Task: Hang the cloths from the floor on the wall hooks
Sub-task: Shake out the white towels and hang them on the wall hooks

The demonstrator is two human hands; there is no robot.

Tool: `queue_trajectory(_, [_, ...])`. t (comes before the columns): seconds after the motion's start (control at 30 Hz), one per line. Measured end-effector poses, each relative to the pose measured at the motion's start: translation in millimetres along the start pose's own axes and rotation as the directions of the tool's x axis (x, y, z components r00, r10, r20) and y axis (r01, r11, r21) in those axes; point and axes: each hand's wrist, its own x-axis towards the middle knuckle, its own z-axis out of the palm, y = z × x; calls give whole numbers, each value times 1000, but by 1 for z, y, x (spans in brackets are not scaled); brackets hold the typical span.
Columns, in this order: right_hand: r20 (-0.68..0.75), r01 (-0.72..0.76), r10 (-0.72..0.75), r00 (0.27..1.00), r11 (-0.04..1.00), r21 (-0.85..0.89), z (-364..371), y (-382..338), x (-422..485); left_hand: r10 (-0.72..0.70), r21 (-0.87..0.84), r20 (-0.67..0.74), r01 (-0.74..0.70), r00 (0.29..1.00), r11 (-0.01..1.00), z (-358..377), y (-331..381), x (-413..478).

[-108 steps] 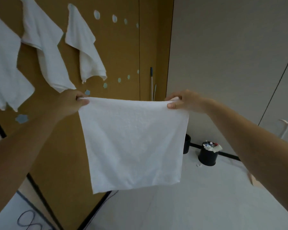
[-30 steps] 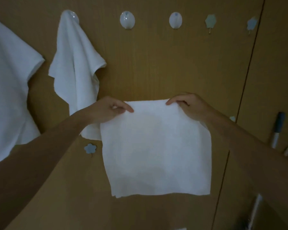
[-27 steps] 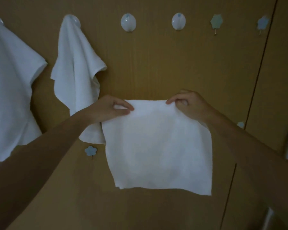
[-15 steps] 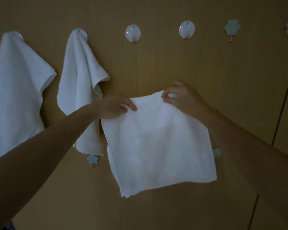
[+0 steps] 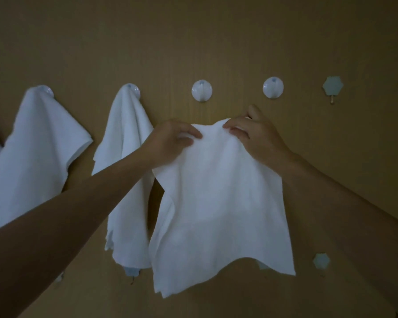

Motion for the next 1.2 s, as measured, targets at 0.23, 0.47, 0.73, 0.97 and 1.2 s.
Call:
queue_trajectory(0.23, [100,-70,84,991,988,-140,6,-4,44,72,196,-145,-42,987,980,-6,-17,30])
queue_trajectory(0.47, [-35,-352,393,919,856,378,15,-8,82,158,276,-236,-89,959,957,-21,-29,59])
queue_trajectory(0.73, [-104,-361,428,898,850,383,26,1,112,103,327,-240,-20,965,945,-26,-31,97])
queue_trajectory(0.97, [-116,-363,427,897,860,360,32,4,118,65,287,-394,56,917,956,-16,-35,108])
queue_trajectory(1.2, [-33,-263,270,962,954,142,46,8,97,43,218,-298,24,954,976,4,-38,94])
